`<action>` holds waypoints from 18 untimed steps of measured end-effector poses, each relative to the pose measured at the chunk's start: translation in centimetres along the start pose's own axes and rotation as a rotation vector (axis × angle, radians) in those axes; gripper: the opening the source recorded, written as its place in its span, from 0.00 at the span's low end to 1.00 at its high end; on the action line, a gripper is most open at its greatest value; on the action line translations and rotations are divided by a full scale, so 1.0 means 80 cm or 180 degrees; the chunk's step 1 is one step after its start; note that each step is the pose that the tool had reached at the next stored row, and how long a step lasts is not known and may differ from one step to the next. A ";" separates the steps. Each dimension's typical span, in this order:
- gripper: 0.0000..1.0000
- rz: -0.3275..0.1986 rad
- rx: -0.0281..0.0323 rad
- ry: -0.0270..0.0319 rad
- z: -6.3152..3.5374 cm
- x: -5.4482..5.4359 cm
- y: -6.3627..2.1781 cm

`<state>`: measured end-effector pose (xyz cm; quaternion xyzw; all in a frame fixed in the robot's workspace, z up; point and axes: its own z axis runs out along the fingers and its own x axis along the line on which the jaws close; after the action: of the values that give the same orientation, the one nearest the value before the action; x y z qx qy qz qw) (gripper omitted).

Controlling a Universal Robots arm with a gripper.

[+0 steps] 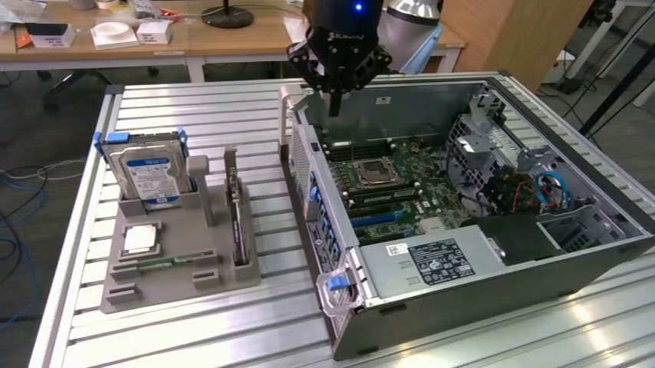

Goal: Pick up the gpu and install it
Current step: 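Reach for the gpu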

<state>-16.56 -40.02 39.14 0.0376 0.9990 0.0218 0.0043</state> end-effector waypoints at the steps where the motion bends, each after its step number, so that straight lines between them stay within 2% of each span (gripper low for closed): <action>1: 0.11 0.0000 0.0000 0.0000 0.000 0.001 0.000; 18: 0.11 0.0000 0.0000 0.0000 0.001 0.024 -0.002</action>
<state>-18.48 -40.02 39.06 0.0376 0.9990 0.0218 0.0044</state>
